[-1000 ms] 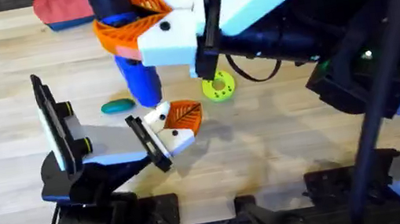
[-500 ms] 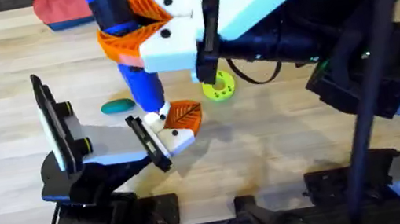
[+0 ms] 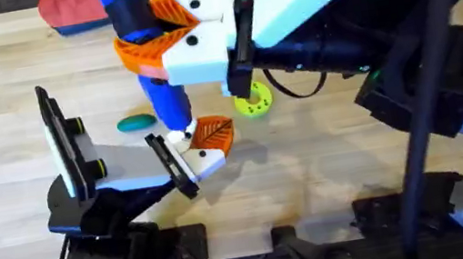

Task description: Pick up the gripper from the table and insert it into the empty holder that is missing its gripper. Then pick up a screw, insert it into the mounting hole, and use the screwdriver to tighten it. Finally, clean up the table by picking up the vegetable and placing it into the bucket.

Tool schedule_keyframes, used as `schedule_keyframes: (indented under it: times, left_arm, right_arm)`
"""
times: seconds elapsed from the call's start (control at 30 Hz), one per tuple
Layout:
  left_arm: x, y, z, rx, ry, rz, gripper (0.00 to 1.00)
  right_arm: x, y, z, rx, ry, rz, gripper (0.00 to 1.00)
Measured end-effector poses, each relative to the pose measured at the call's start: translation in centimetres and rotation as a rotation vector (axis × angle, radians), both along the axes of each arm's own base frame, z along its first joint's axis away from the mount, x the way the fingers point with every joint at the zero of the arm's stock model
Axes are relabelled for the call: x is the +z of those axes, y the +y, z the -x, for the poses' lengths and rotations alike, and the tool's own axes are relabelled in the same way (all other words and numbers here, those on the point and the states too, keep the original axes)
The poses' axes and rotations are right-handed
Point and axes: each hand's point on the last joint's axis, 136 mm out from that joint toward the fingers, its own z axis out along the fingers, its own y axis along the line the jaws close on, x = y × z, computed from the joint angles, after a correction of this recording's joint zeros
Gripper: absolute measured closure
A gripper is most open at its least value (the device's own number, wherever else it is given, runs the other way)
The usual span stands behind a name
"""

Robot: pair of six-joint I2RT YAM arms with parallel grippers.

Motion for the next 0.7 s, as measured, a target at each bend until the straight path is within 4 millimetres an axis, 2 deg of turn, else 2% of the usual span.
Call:
schedule_keyframes:
  times: [0.7]
  left_arm:
    - [0.0,0.0,-0.01,0.0,0.0,0.0,0.995]
  right_arm:
    - [-0.19,-0.17,0.15,0.0,0.011,0.013,0.996]
